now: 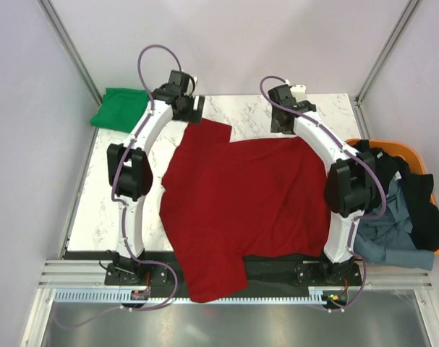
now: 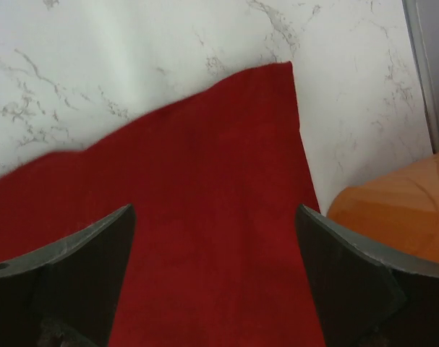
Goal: Fold and stack the t-shirts
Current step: Flatten the tshirt out
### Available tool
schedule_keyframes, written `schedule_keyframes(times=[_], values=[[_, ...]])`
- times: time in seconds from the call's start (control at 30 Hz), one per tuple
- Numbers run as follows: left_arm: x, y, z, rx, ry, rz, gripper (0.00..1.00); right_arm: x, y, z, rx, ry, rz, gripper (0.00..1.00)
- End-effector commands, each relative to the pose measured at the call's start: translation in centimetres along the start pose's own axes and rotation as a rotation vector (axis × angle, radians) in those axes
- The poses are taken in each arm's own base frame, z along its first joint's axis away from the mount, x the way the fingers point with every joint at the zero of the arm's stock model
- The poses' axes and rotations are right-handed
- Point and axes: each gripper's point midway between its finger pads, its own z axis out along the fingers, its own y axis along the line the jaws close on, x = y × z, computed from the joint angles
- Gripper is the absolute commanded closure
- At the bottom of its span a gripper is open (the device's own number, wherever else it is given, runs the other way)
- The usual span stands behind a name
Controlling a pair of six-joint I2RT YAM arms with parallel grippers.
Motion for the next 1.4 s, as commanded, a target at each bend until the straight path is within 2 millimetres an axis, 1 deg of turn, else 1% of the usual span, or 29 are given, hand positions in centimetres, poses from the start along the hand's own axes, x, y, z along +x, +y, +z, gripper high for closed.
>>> schedule_keyframes(times=[0.0,0.03,0.07,0.13,0.17,0.23,0.27,0.3,0.33,0.37,0.4,0.47,0.5,0.53,0.6,0.63,0.77,0.8,0.87,0.93,1.07,1.1,1.17,1.2,1.23,1.27,1.3,1.33,1.37], values=[[-1.1,-1.1,-6.8,0.039,-0.010,-0.082,0.05,-4.1,-3.0,-7.1,-0.076,-0.145,0.125,0.02],[-0.7,-0.8,-7.2,0.022,-0.005,-0.084,0.05,-4.1,-3.2,-7.5,-0.091,-0.158,0.140,0.02],[-0.6,-0.6,-7.9,0.013,-0.013,-0.092,0.05,-2.3,-2.6,-7.3,-0.137,-0.120,0.126,0.02],[0.8,-0.7,-9.7,0.023,-0.004,-0.110,0.05,-1.9,-2.4,-9.1,-0.224,-0.136,0.152,0.02],[1.5,-0.7,-10.1,0.030,0.003,-0.118,0.05,0.2,-1.6,-8.8,-0.273,-0.088,0.137,0.02],[4.0,-1.3,-11.1,0.063,0.027,-0.150,0.05,1.2,-0.6,-9.9,-0.357,-0.084,0.157,0.02],[5.2,-1.5,-11.2,0.067,0.043,-0.165,0.06,3.3,-0.1,-9.3,-0.376,-0.040,0.132,0.02],[7.9,-2.1,-10.3,0.088,0.081,-0.195,0.06,4.3,0.8,-9.7,-0.424,-0.013,0.127,0.02],[8.2,-2.7,-11.4,0.130,0.056,-0.214,0.06,5.2,1.3,-9.6,-0.440,0.006,0.112,0.02],[9.0,-3.1,-11.4,0.151,0.047,-0.230,0.07,6.8,1.5,-9.0,-0.439,0.044,0.092,0.02],[11.3,-3.6,-10.3,0.162,0.071,-0.270,0.06,7.8,1.8,-8.5,-0.437,0.071,0.081,0.02],[12.6,-4.5,-10.2,0.209,0.074,-0.313,0.08,9.2,1.6,-7.6,-0.412,0.101,0.063,0.02],[14.4,-5.0,-9.6,0.225,0.112,-0.344,0.09,9.8,1.8,-7.0,-0.402,0.120,0.049,0.02],[14.0,-5.8,-9.2,0.270,0.092,-0.355,0.10,10.0,1.9,-6.7,-0.397,0.124,0.034,0.02],[15.5,-6.6,-8.0,0.296,0.125,-0.393,0.12,10.6,2.3,-5.7,-0.385,0.151,0.010,0.02],[15.3,-7.0,-7.6,0.318,0.116,-0.400,0.12,10.9,2.6,-5.4,-0.386,0.164,-0.006,0.02],[16.4,-7.2,-4.8,0.303,0.181,-0.410,0.14,11.4,3.0,-2.9,-0.325,0.211,-0.064,0.02],[16.6,-7.1,-3.5,0.291,0.201,-0.410,0.14,12.3,3.3,-1.7,-0.309,0.245,-0.079,0.02],[17.2,-6.3,-1.9,0.238,0.230,-0.418,0.14,12.5,4.4,-0.7,-0.319,0.268,-0.091,0.02],[17.6,-4.9,0.3,0.172,0.268,-0.440,0.14,14.3,5.7,1.0,-0.323,0.332,-0.119,0.02],[18.4,-2.0,2.8,0.077,0.329,-0.490,0.18,14.4,8.4,2.9,-0.366,0.367,-0.132,0.02],[18.0,-1.4,3.0,0.066,0.328,-0.503,0.18,15.2,8.9,3.8,-0.369,0.391,-0.143,0.02],[18.3,0.1,3.8,0.037,0.344,-0.536,0.19,13.8,10.2,4.4,-0.383,0.372,-0.143,0.02],[17.8,0.7,4.0,0.032,0.337,-0.548,0.19,14.8,10.5,5.4,-0.370,0.403,-0.160,0.02],[18.2,1.8,4.5,0.017,0.350,-0.566,0.20,12.8,11.6,5.5,-0.391,0.367,-0.152,0.02],[18.0,2.3,4.8,0.013,0.349,-0.571,0.20,12.4,12.2,5.8,-0.397,0.364,-0.155,0.02],[17.1,2.8,5.1,0.017,0.336,-0.572,0.20,13.3,12.5,6.8,-0.385,0.396,-0.170,0.02],[17.1,3.8,5.3,0.004,0.345,-0.586,0.20,11.1,13.9,6.7,-0.420,0.356,-0.155,0.02],[17.5,4.2,5.9,-0.004,0.361,-0.591,0.20,10.7,14.5,7.0,-0.431,0.350,-0.157,0.02]])
